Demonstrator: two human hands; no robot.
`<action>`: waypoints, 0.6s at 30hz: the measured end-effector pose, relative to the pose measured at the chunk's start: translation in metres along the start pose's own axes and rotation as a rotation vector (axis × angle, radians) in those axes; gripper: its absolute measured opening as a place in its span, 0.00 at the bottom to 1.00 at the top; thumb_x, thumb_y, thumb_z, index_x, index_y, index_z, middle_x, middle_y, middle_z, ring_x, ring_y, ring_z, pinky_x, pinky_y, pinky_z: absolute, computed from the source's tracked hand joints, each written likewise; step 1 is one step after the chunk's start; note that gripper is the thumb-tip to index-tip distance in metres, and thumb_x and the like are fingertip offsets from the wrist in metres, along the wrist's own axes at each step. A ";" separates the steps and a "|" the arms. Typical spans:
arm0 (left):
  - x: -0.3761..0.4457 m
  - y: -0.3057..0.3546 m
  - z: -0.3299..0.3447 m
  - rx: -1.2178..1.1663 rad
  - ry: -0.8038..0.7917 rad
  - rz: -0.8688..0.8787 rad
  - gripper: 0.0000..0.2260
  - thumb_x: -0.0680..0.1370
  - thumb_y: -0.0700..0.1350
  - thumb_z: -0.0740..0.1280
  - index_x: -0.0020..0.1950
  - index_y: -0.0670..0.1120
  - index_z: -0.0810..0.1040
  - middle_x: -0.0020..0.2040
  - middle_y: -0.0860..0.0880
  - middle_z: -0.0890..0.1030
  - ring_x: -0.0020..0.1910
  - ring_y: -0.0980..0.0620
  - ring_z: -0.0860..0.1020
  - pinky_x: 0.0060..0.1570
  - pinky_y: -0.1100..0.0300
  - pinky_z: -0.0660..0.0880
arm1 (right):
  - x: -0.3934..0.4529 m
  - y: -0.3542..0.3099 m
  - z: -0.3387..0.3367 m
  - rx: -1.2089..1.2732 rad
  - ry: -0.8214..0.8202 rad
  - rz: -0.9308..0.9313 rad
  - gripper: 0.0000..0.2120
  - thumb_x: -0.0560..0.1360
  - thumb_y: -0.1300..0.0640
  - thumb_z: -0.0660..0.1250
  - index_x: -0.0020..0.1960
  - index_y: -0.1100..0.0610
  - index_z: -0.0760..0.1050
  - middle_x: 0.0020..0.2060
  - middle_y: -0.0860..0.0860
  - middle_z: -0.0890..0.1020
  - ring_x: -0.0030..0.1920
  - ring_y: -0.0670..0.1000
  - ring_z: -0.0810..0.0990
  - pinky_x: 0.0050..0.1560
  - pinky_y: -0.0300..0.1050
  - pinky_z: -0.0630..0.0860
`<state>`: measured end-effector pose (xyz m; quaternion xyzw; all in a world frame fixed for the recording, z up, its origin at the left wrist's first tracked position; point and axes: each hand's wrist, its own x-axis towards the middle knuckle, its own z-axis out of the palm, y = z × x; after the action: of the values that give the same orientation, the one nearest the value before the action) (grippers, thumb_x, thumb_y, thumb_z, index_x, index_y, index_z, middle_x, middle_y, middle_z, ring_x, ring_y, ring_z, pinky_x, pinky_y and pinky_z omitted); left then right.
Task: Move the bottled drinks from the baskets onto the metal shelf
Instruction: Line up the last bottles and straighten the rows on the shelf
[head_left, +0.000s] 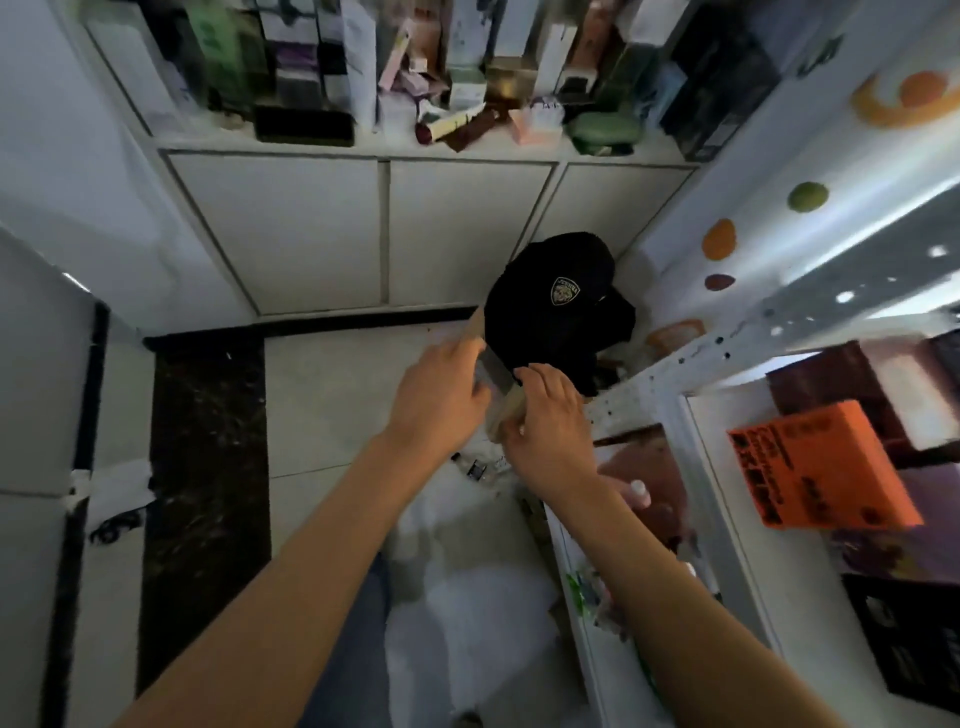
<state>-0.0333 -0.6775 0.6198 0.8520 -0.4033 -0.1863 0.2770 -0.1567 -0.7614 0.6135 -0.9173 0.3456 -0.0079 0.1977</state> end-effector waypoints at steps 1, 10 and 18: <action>0.009 -0.009 0.004 0.008 -0.035 -0.008 0.20 0.78 0.43 0.63 0.70 0.44 0.69 0.64 0.43 0.76 0.60 0.43 0.74 0.56 0.45 0.73 | 0.010 0.001 0.007 0.012 -0.001 0.012 0.29 0.71 0.61 0.66 0.72 0.61 0.69 0.69 0.58 0.71 0.73 0.60 0.64 0.74 0.51 0.59; 0.071 -0.085 0.088 0.101 -0.191 -0.058 0.19 0.79 0.44 0.62 0.70 0.45 0.69 0.64 0.46 0.75 0.59 0.45 0.73 0.56 0.48 0.72 | 0.070 0.051 0.123 0.185 -0.007 0.148 0.22 0.74 0.62 0.67 0.67 0.58 0.72 0.63 0.54 0.75 0.65 0.55 0.70 0.64 0.49 0.69; 0.100 -0.178 0.236 0.363 -0.349 -0.084 0.21 0.78 0.40 0.60 0.71 0.45 0.67 0.66 0.44 0.73 0.63 0.42 0.70 0.59 0.48 0.69 | 0.102 0.127 0.296 0.328 -0.054 0.327 0.22 0.73 0.68 0.65 0.67 0.62 0.73 0.64 0.59 0.77 0.66 0.58 0.73 0.68 0.54 0.70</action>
<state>0.0035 -0.7395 0.3158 0.8587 -0.4361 -0.2665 0.0378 -0.1140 -0.8075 0.2811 -0.8046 0.4783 -0.0075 0.3518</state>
